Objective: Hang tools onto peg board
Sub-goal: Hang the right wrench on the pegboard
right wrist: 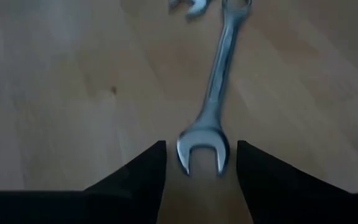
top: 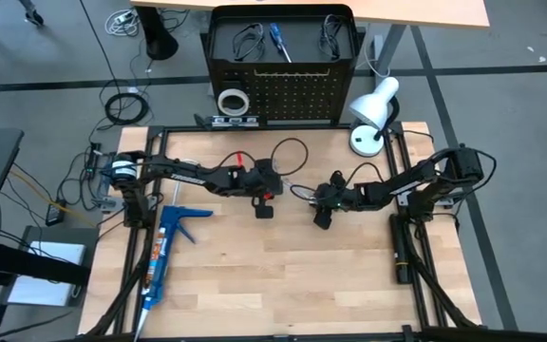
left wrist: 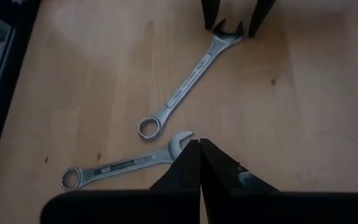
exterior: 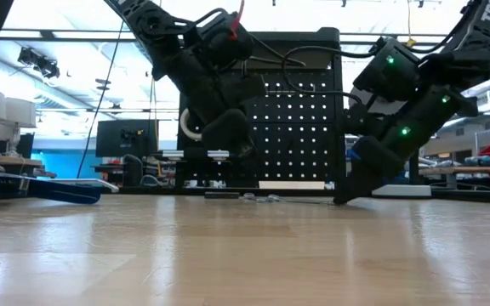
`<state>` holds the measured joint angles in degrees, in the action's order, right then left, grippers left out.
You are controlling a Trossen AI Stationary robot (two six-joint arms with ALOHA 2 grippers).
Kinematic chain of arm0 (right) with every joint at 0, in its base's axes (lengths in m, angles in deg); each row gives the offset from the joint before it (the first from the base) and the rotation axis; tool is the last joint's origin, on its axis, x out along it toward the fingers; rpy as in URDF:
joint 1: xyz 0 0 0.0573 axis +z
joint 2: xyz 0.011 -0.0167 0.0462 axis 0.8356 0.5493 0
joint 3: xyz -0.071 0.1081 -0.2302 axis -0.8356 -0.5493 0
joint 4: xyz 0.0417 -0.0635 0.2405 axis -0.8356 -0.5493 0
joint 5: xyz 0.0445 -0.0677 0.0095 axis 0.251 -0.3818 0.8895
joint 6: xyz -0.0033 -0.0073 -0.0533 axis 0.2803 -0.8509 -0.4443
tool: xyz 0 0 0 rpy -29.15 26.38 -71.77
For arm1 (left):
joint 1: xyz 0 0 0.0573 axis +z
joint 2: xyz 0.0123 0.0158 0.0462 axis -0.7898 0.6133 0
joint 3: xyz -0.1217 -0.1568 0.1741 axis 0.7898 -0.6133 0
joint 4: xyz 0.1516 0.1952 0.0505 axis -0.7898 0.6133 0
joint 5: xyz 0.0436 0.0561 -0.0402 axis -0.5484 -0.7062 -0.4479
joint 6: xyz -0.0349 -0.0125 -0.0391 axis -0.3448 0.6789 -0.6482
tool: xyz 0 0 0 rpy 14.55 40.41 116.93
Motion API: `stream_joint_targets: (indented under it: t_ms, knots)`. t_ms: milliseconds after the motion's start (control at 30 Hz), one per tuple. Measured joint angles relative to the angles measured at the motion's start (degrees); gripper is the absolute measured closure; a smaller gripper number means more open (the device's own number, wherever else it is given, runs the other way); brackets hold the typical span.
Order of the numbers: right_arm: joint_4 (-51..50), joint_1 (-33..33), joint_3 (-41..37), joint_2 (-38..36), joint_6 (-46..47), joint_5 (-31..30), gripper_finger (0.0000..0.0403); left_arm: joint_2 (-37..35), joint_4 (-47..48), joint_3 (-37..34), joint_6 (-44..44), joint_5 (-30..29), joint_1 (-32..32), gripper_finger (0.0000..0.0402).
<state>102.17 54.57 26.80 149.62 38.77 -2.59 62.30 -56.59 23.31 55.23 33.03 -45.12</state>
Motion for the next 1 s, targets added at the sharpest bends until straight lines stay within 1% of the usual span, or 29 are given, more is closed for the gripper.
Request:
stream_joint_targets:
  t_ms: [200, 367, 433, 533, 633, 700, 767, 833, 933, 1000]
  knots:
    - [-1.71, 0.65, 0.21, -0.15, -1.21, 0.55, 0.0223, 0.0, -0.49, 0.02, -1.09, 0.0, 0.0, 0.0397]
    - [0.63, 2.09, 0.03, 0.0, -4.62, 2.34, 0.0249, 0.0, -0.17, 0.02, -1.08, 0.0, -0.09, 0.0397]
    - [0.74, 2.14, 0.54, 0.07, -3.5, 2.52, 0.026, -0.24, -0.45, 0.02, -1.06, -0.04, -0.33, 0.0397]
    - [0.04, 2.18, 2.95, 0.07, -0.16, 2.26, 0.0265, -1.52, -0.55, 0.02, -0.42, -1.7, -1.6, 0.0397]
    - [-5.78, 3.69, 7.56, 0.07, 1.14, 0.16, 0.026, -3.43, -1.03, 0.02, 1.92, -4.68, -3.85, 0.0398]
    - [-10.91, 4.8, 11.14, 0.07, 0.67, -2.67, 0.0255, -4.65, -2.06, 0.02, 3.5, -6.88, -5.11, 0.0398]
    - [-15.19, 5.46, 14.62, 0.07, 0.32, -6.23, 0.0251, -5.73, -3.52, 0.02, 5.05, -7.62, -5.67, 0.0398]
    - [-17.75, 5.33, 17.24, 0.07, 1.52, -8.36, 0.0247, -6.27, -5.49, 0.11, 5.92, -6.28, -5.66, 0.0398]
    - [-18.42, 4.18, 18.46, 0.07, 1.15, -8.02, 0.0238, -6.43, -5.59, 0.09, 6.52, -1.85, -4.96, 0.0398]
    - [-17.17, 3.89, 18.25, 0.06, 0.13, -7.77, 0.0231, -6.43, -8.32, -1.46, 6.59, -0.49, -4.81, 0.0398]
